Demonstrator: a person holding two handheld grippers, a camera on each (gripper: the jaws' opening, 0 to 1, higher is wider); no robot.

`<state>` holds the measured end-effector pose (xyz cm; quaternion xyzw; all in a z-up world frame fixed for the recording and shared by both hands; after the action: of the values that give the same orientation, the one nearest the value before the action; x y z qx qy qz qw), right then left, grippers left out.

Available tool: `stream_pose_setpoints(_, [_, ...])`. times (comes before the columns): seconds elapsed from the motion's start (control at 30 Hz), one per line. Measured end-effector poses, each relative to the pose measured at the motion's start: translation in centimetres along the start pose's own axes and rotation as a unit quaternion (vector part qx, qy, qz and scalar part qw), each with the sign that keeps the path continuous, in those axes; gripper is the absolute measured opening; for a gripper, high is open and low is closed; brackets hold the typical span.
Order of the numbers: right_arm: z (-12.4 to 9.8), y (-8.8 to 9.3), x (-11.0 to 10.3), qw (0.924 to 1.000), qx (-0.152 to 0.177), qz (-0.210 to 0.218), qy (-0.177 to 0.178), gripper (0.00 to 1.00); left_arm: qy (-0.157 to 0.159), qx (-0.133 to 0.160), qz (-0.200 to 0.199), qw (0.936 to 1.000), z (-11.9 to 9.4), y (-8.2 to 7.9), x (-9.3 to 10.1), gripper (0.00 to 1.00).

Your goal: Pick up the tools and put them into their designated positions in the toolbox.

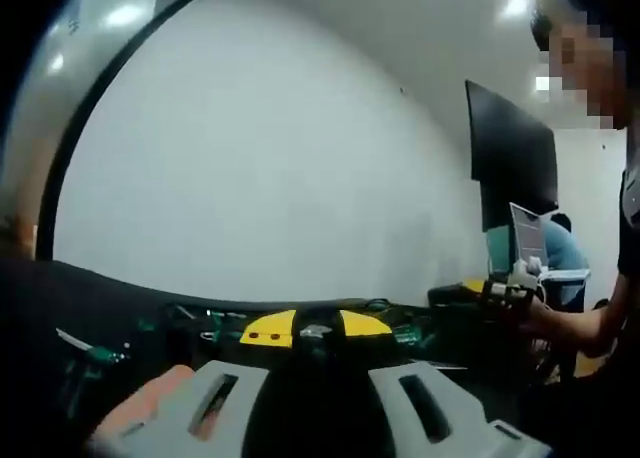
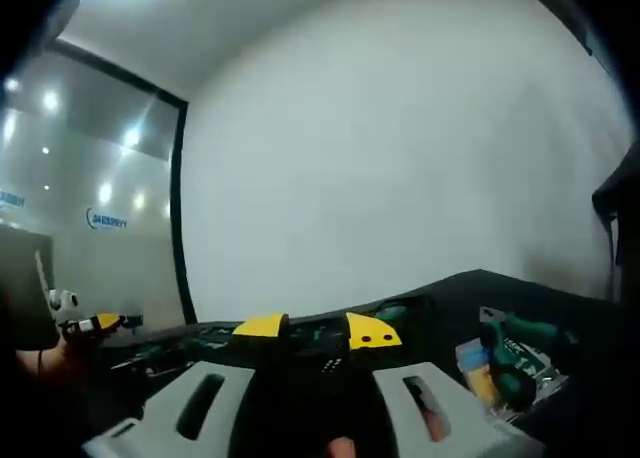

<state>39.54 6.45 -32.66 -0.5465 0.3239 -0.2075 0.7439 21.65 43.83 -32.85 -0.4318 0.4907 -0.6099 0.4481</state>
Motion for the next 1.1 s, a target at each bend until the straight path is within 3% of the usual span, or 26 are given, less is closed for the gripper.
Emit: stream_pose_setpoints(1.1, [0.12,0.03,0.05,1.0,-0.001,-0.001,-0.003,0.19,-0.005,-0.004,-0.001,1.0,0.13,0.1,-0.07,0.17])
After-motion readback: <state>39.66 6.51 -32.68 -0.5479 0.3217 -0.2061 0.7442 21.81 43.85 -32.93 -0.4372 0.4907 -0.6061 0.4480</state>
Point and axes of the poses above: the point that each gripper's makers call its tool centre point, and the gripper's own axes: z roughly forward along the fingers, x roughly to its right, y roughly out of its underside, the point moved 1 cm from there along -z, roughly backward along the fingers, and after that the axes turned 5 degrees about -x, right-handed, at the moved point
